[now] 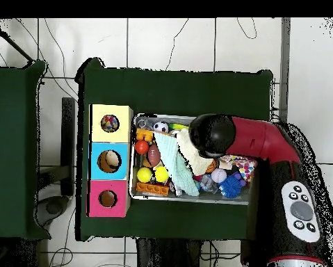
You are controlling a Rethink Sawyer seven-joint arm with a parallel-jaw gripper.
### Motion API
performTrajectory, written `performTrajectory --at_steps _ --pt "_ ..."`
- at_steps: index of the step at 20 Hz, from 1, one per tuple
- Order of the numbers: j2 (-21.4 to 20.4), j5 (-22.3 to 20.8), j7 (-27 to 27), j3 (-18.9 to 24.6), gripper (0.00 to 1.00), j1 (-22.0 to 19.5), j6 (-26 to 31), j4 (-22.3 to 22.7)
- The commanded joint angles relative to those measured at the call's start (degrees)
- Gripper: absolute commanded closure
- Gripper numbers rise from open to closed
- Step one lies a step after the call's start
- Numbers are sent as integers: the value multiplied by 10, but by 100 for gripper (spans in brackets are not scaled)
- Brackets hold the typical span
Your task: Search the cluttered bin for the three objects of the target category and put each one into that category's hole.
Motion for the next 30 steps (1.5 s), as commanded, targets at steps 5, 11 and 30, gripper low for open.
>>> performTrajectory --at_steps 5,11,30 --pt "40 -62 3 -22 0 -37 -12 -6" --pt "52 -82 -18 -25 0 -59 2 -11" --pt "73 2 -37 98 0 -172 -41 43"
